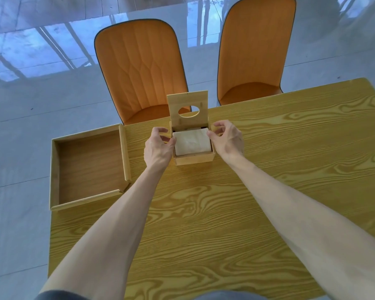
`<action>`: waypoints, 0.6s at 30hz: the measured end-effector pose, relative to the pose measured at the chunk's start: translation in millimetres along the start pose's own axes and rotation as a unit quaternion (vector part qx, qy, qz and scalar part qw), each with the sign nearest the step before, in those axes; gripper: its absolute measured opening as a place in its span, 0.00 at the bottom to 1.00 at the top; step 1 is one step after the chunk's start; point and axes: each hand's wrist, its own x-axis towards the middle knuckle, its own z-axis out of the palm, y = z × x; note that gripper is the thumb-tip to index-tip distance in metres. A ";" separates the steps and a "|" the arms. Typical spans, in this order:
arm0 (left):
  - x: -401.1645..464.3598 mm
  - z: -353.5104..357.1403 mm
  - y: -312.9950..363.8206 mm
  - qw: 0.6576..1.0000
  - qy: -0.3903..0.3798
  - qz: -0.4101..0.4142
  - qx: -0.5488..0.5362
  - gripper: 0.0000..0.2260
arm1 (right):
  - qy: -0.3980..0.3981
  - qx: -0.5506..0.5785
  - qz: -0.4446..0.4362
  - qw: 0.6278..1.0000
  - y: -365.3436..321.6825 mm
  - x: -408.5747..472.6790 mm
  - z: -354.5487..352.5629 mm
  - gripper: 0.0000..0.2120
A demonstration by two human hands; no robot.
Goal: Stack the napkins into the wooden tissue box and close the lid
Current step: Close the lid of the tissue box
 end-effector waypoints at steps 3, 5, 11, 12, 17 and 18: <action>6.8 -7.6 10.0 0.999 0.010 -0.015 -0.051 0.14 | 0.009 0.051 0.008 0.999 -10.4 11.0 -13.0 0.15; 15.1 -15.7 20.3 0.994 0.006 -0.020 -0.105 0.17 | 0.006 0.090 0.016 0.996 -23.7 22.3 -22.6 0.16; 35.0 -34.2 57.4 0.977 -0.096 -0.009 -0.188 0.24 | -0.104 0.229 0.110 0.962 -66.9 46.5 -38.5 0.19; 37.4 -34.5 61.3 0.975 -0.108 -0.015 -0.195 0.24 | -0.117 0.234 0.117 0.958 -71.2 47.5 -39.8 0.19; 40.6 -29.8 60.4 0.968 -0.128 -0.052 -0.210 0.21 | -0.125 0.241 0.122 0.955 -75.0 45.4 -39.9 0.23; 39.4 -28.6 58.3 0.968 -0.126 -0.052 -0.213 0.20 | -0.125 0.245 0.123 0.954 -73.9 43.8 -39.6 0.22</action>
